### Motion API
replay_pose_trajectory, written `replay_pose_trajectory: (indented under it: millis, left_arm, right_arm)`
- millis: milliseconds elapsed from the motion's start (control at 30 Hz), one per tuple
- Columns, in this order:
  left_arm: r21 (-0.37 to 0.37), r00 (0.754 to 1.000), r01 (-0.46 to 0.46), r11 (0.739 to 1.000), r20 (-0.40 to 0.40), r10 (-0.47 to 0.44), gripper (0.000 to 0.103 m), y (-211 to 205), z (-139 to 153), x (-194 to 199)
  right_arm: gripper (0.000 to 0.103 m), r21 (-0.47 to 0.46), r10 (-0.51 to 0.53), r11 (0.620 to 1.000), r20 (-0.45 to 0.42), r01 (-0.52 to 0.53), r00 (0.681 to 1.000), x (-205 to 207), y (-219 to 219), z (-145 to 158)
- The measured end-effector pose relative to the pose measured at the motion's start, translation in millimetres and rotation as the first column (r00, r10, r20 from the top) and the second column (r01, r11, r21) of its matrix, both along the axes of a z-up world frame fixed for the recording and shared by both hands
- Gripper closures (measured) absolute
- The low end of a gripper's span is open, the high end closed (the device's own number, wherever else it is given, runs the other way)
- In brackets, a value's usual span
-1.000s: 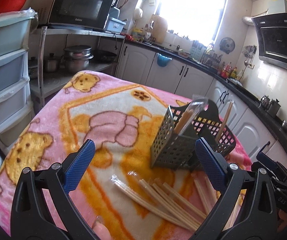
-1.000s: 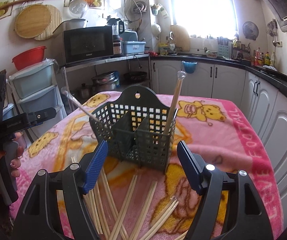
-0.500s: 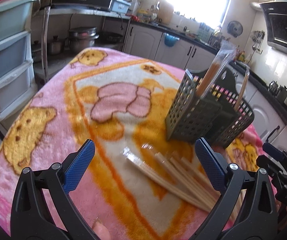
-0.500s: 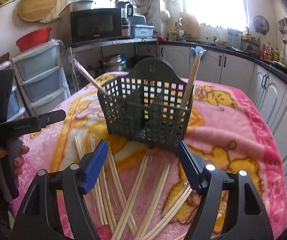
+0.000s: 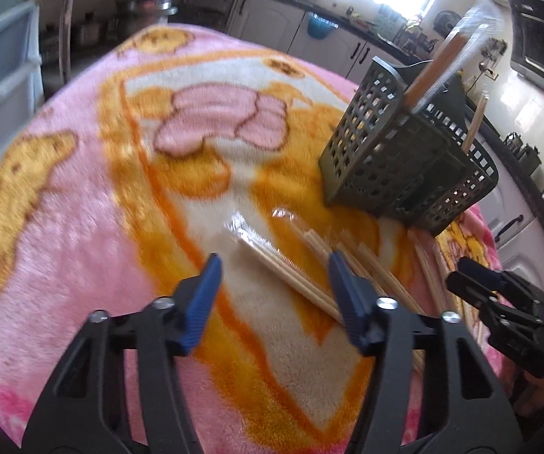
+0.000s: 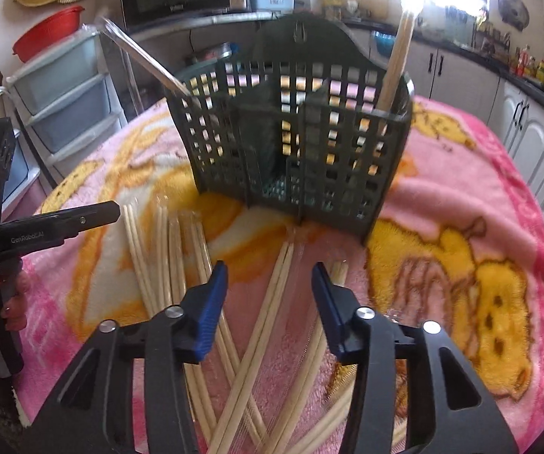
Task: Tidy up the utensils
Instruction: 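Close the left gripper on another wrapped chopstick bundle and lift it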
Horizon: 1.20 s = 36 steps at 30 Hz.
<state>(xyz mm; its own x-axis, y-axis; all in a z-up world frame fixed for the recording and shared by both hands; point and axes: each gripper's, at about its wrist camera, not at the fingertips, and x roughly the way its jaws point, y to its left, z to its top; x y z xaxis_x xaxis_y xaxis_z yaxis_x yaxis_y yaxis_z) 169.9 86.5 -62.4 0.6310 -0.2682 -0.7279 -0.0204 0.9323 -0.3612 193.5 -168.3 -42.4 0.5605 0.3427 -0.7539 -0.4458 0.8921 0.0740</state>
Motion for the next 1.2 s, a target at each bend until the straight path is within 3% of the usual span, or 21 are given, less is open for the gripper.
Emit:
replay_pose_trajectory:
  millis: [133,367,467,600,700,833,1000,1200]
  left_arm:
    - [-0.075,0.999,-0.014,0.997,-0.049,0.01,0.068,8.3,-11.5,9.1]
    - [-0.137,0.996,-0.039,0.99,-0.078,0.029,0.069,14.8,-14.4,24.4]
    - [-0.143,0.996,-0.051,0.988,-0.085,0.039,0.07,17.9,-14.9,29.9]
    - [-0.125,0.995,-0.066,0.99,-0.088,0.056,0.084,19.8,-16.5,37.2]
    - [-0.121,0.994,-0.076,0.99,-0.088,0.066,0.088,22.9,-18.1,39.4]
    - [-0.107,0.994,-0.077,0.991,-0.084,0.068,0.093,24.0,-18.7,40.5]
    - [-0.126,0.995,-0.078,0.989,-0.08,0.068,0.096,28.7,-20.8,39.9]
    - [-0.111,0.996,-0.082,0.99,-0.054,0.076,0.097,35.1,-12.4,29.0]
  right_arm:
    - [0.063,-0.007,0.0,1.0,-0.04,0.0,0.999,14.1,4.4,-6.7]
    - [0.063,-0.013,-0.005,1.0,-0.115,0.004,0.993,38.6,10.5,-17.8]
    - [0.063,-0.008,-0.01,1.0,-0.133,0.009,0.991,45.8,12.8,-20.5]
    - [0.063,-0.009,-0.022,1.0,-0.143,0.021,0.989,50.5,15.0,-23.4]
    - [0.063,-0.008,-0.032,0.999,-0.143,0.031,0.989,53.1,18.1,-24.0]
    - [0.071,-0.013,-0.053,0.999,-0.15,0.052,0.987,59.9,24.2,-26.4]
    - [0.095,-0.002,-0.05,0.999,-0.16,0.05,0.986,66.4,24.9,-25.1]
    - [0.097,0.067,0.009,0.998,-0.141,0.001,0.99,57.7,31.8,-11.2]
